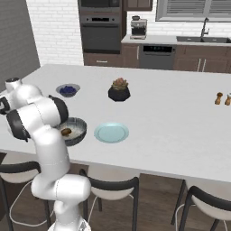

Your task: Pick the chicken drumstick and mushroom from their plates and place them in the bowl. Then put the bowl in the fridge.

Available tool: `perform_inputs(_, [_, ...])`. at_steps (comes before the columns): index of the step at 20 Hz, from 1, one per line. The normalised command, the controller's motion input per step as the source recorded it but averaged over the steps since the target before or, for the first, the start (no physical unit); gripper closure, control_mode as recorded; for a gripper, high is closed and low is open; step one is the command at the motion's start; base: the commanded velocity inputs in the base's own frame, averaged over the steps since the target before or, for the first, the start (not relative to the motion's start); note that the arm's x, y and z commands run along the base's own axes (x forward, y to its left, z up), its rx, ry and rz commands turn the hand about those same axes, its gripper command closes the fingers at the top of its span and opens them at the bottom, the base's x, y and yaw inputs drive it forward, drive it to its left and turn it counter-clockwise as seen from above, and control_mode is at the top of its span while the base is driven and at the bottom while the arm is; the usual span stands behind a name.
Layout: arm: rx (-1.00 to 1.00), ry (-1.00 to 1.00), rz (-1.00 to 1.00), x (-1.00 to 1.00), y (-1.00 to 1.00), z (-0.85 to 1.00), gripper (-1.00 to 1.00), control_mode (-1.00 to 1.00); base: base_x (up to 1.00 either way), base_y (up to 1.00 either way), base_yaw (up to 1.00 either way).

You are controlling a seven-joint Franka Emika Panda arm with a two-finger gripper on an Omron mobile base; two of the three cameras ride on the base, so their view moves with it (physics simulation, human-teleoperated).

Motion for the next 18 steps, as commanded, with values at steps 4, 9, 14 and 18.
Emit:
perform_inputs(4, [-0.11,0.0,0.0,0.21,0.0,-0.47,-1.0,-1.0,0.0,0.0,0.0])
perform_inputs(9, [-0.02,0.0,0.0,0.21,0.09,-0.37,-1.0,-1.0,0.0,0.0,0.0])
perform_inputs(14, [0.0,0.0,0.0,0.17,0.17,-0.23,-1.0,-1.0,0.0,0.0,0.0])
perform_inputs(18, [-0.03,0.0,0.0,0.21,0.18,-0.33,-1.0,-1.0,0.0,0.0,0.0])
